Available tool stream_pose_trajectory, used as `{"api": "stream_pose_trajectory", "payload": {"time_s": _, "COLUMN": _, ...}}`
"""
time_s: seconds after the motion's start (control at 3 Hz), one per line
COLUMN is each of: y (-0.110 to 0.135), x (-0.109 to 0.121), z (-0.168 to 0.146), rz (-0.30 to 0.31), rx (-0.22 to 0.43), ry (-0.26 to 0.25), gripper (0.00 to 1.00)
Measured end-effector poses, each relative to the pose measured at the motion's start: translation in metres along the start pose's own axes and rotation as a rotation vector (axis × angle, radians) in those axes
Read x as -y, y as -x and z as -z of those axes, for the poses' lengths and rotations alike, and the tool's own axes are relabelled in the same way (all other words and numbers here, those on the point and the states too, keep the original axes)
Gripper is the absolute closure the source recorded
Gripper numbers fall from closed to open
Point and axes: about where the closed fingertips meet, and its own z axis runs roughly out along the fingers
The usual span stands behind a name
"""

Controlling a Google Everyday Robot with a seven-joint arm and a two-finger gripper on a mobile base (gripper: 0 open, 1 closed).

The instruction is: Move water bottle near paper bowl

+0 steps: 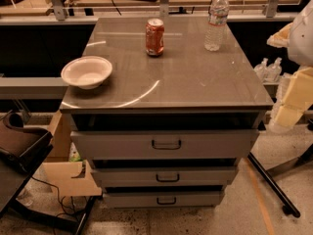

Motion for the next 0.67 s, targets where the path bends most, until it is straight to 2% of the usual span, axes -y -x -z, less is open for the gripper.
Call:
{"api": "stream_pose_trajectory", "payload": {"time_s": 0.33, "y": 0.0, "x": 0.0, "z": 0.0, "rz": 0.0, "rx": 0.0, "ry": 0.0, "gripper": 0.0}}
{"api": "stream_pose_trajectory", "payload": {"time_s": 0.67, "y": -0.003, "x": 0.013, "z": -0.001, "rz": -0.041, "rx": 0.013, "ry": -0.035, "gripper": 0.0}}
